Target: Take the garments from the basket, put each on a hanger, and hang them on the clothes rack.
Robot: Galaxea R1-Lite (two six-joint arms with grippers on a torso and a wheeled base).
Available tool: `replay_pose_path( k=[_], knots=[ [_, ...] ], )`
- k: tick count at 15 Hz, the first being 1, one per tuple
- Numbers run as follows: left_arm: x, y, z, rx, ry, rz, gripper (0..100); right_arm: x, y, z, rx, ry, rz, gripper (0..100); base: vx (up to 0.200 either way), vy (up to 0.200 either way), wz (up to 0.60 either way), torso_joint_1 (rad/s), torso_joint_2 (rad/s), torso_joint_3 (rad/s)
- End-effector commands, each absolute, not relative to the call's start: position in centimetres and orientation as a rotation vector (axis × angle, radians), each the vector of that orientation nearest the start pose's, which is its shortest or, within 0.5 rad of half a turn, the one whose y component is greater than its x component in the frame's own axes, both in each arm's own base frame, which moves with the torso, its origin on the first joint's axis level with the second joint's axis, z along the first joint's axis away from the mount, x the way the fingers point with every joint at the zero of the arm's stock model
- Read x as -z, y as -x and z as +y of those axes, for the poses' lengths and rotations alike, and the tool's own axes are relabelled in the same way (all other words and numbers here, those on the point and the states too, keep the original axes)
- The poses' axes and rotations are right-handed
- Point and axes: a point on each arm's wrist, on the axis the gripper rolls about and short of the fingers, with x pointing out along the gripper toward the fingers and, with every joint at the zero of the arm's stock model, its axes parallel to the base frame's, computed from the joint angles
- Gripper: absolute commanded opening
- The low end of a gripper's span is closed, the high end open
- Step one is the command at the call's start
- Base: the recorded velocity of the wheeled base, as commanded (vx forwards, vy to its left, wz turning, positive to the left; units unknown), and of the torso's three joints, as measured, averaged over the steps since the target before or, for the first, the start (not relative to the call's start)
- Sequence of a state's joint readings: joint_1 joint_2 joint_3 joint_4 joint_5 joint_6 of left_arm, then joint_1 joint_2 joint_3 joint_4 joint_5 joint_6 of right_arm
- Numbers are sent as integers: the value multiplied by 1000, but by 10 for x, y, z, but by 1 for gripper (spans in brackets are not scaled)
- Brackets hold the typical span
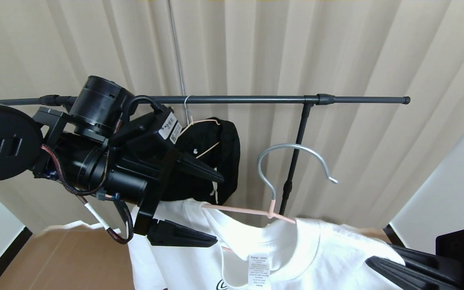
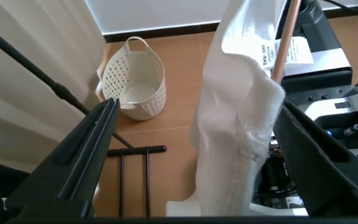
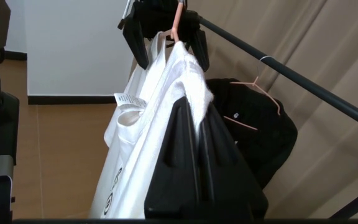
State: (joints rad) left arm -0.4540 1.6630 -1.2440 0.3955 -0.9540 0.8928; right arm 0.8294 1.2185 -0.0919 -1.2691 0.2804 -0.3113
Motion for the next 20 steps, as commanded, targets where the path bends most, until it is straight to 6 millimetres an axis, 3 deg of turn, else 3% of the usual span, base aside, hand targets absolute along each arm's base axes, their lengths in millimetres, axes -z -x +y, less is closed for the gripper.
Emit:
replay_pose_path(
  k=[1, 14, 15, 20],
  knots=[
    [-227, -241, -138, 1585, -476, 210, 100, -170, -90, 108, -1079, 237, -315, 0, 0, 0, 0, 0, 0, 0],
    [-215, -223, -128, 1597, -452, 254, 100, -170, -91, 115, -1105, 236, -306, 0, 0, 0, 0, 0, 0, 0],
    [-214, -223, -128, 1597, -451, 258, 0, -170, -91, 115, -1105, 236, -306, 0, 0, 0, 0, 0, 0, 0],
    [-214, -223, -129, 1595, -454, 259, 0, -171, -92, 116, -1105, 237, -309, 0, 0, 0, 0, 0, 0, 0]
  ],
)
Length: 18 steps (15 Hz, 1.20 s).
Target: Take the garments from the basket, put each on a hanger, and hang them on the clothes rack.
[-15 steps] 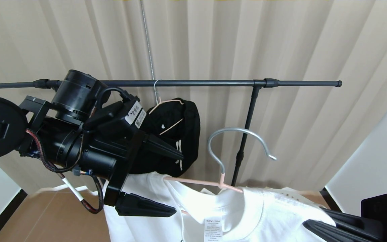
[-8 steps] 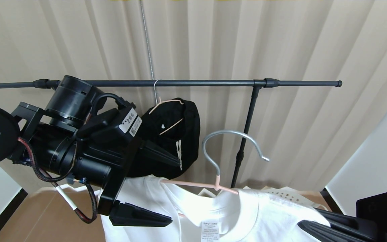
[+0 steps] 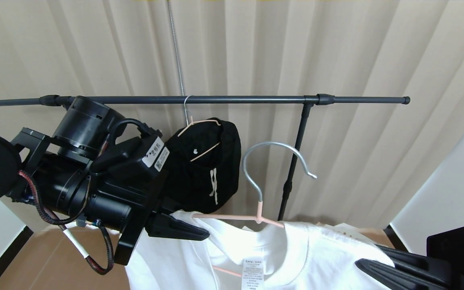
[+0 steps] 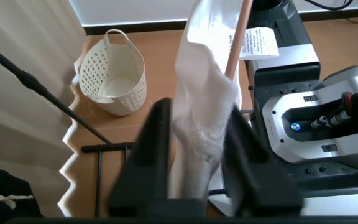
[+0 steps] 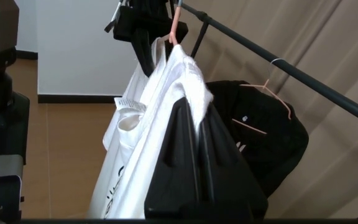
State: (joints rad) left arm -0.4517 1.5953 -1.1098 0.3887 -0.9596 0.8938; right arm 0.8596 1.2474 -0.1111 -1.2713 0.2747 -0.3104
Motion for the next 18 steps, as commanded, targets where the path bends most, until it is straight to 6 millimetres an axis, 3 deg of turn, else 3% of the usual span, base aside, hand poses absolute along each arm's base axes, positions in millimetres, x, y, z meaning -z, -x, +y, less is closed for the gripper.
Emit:
replay_pose_path(
  k=[1, 8, 9, 16, 18],
  knots=[
    [-214, -223, -129, 1596, -455, 257, 0, -171, -92, 116, -1105, 237, -307, 0, 0, 0, 0, 0, 0, 0],
    [-214, -223, -129, 1593, -455, 261, 0, -171, -90, 114, -1115, 260, -239, 0, 0, 0, 0, 0, 0, 0],
    [-215, -223, -128, 1591, -455, 258, 0, -172, -88, 112, -1116, 260, -239, 100, 0, 0, 0, 0, 0, 0],
    [-222, -226, -121, 1540, -475, 207, 0, -182, -86, 107, -1103, 249, -271, 100, 0, 0, 0, 0, 0, 0],
    [-222, -227, -114, 1514, -471, 211, 0, -187, -95, 102, -1032, 222, -251, 100, 0, 0, 0, 0, 0, 0]
  ],
)
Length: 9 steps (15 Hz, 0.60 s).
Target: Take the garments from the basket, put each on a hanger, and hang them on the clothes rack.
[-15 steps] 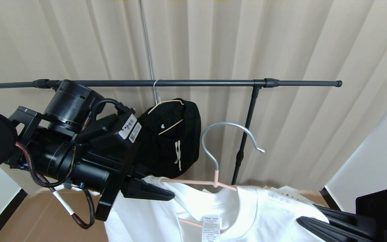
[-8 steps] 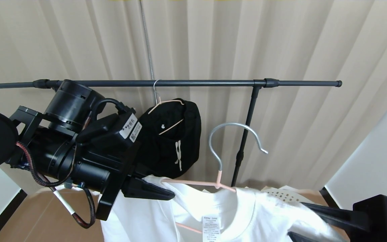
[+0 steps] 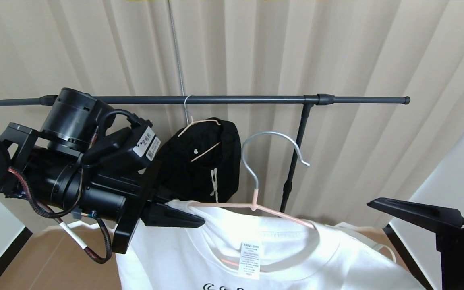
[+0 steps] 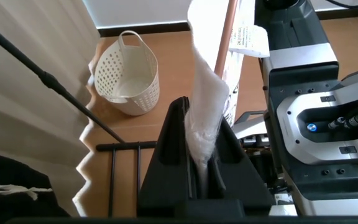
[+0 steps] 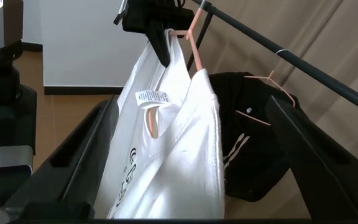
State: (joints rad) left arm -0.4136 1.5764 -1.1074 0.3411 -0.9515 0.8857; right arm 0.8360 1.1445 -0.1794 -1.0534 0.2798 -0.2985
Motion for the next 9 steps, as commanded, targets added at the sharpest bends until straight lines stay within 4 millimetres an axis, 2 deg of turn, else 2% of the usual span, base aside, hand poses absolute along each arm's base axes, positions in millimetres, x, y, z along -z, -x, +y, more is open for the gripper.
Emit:
replay_pose_path(
  k=[1, 5, 9],
  knots=[
    [-222, -227, -111, 1501, -467, 214, 0, -190, -100, 100, -1007, 195, -226, 100, 0, 0, 0, 0, 0, 0],
    [-234, -232, -91, 1404, -463, 203, 0, -199, -118, 94, -918, 118, -69, 100, 0, 0, 0, 0, 0, 0],
    [-242, -230, -81, 1354, -459, 191, 0, -204, -123, 92, -891, 97, -9, 100, 0, 0, 0, 0, 0, 0]
  ],
)
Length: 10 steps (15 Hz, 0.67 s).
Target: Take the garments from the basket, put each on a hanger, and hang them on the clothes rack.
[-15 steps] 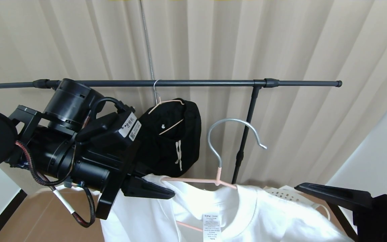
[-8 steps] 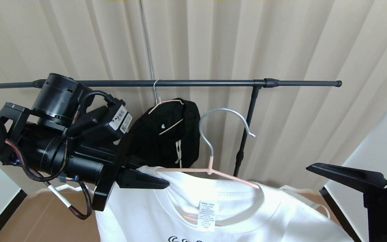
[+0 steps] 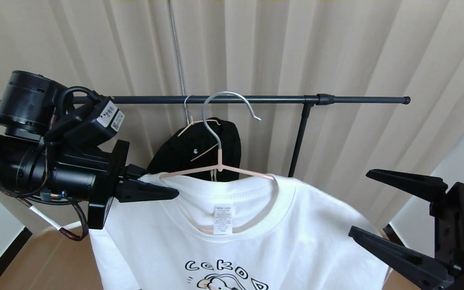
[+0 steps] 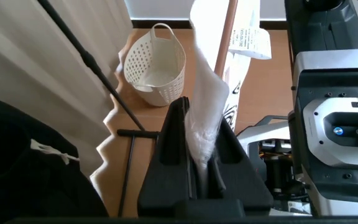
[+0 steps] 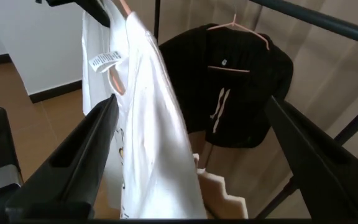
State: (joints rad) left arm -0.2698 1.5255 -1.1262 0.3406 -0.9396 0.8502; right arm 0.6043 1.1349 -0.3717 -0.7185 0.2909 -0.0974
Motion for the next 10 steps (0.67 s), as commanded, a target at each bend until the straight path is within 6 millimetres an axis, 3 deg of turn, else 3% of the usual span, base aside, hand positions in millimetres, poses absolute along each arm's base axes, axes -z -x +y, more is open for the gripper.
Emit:
replay_pose_path(
  k=[1, 10],
  knots=[
    [-247, -227, -74, 1317, -464, 184, 0, -204, -124, 89, -873, 100, 42, 100, 0, 0, 0, 0, 0, 0],
    [-262, -212, -63, 1251, -455, 163, 0, -186, -138, 73, -758, 226, 145, 100, 0, 0, 0, 0, 0, 0]
  ],
)
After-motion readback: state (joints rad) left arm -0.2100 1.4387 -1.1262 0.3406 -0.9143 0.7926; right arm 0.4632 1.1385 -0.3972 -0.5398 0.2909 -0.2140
